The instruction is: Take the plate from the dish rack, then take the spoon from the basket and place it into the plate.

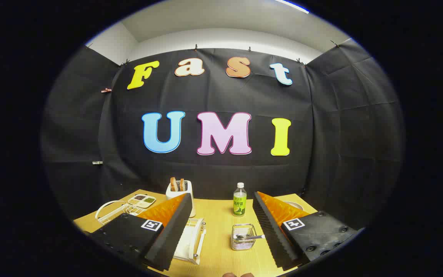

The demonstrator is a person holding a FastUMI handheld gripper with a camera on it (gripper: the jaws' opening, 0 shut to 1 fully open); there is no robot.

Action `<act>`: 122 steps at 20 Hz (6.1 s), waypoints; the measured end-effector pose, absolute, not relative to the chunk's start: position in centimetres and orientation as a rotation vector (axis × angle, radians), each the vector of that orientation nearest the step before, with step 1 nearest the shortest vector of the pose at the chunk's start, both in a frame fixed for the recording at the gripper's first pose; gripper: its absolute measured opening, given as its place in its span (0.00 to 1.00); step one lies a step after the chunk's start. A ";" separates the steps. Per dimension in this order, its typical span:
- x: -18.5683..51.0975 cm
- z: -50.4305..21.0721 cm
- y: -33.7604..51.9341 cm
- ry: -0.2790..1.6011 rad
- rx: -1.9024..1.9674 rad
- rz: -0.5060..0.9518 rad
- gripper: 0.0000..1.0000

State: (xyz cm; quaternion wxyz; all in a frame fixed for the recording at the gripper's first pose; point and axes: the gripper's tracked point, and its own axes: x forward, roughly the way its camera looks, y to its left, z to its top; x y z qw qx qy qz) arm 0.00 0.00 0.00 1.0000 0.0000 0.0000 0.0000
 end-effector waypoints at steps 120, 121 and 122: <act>-2.7 -29.3 -9.1 0.953 0.320 0.278 0.35; -2.6 -29.3 -9.4 0.938 0.299 0.281 0.37; -2.5 -29.0 -9.8 0.916 0.281 0.284 0.57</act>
